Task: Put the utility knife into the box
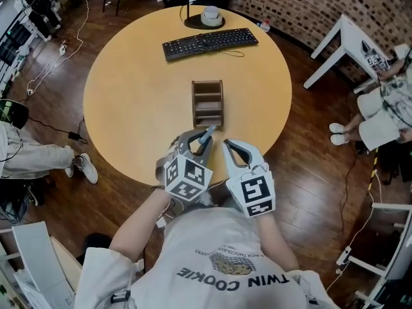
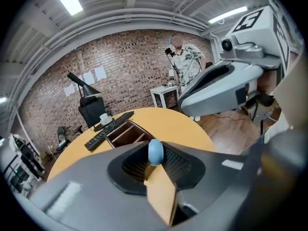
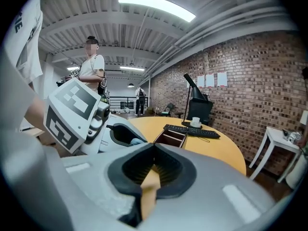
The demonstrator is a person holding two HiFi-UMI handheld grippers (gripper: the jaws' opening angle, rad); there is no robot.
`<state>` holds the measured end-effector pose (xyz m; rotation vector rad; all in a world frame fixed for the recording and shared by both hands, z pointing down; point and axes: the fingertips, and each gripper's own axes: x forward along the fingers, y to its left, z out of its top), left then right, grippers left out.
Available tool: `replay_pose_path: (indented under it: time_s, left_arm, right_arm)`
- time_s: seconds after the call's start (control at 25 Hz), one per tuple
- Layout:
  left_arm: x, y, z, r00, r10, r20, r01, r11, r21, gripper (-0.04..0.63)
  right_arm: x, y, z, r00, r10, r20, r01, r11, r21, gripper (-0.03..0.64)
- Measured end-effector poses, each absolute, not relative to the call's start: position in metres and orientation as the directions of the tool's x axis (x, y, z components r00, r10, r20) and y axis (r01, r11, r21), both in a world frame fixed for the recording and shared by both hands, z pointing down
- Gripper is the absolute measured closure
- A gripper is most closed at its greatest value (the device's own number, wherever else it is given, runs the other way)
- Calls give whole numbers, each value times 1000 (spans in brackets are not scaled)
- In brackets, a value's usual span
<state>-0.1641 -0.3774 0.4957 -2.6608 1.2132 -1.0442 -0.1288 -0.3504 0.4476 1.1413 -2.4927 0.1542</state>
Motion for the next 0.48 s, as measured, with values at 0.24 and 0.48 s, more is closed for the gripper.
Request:
replay_pose_path:
  time_s: [0.24,0.48]
  left_arm:
    - [-159,-396,506,458,-648,608,-577,-737,-352,520]
    - [-153,-405,518,445,-620,647,-498,-771,-397,520]
  right_arm:
    - [-122,-358,454,-584,-709,395,-754,654,57,615]
    - [-115,-367,454,-579,-711,400,-756,651,63,615]
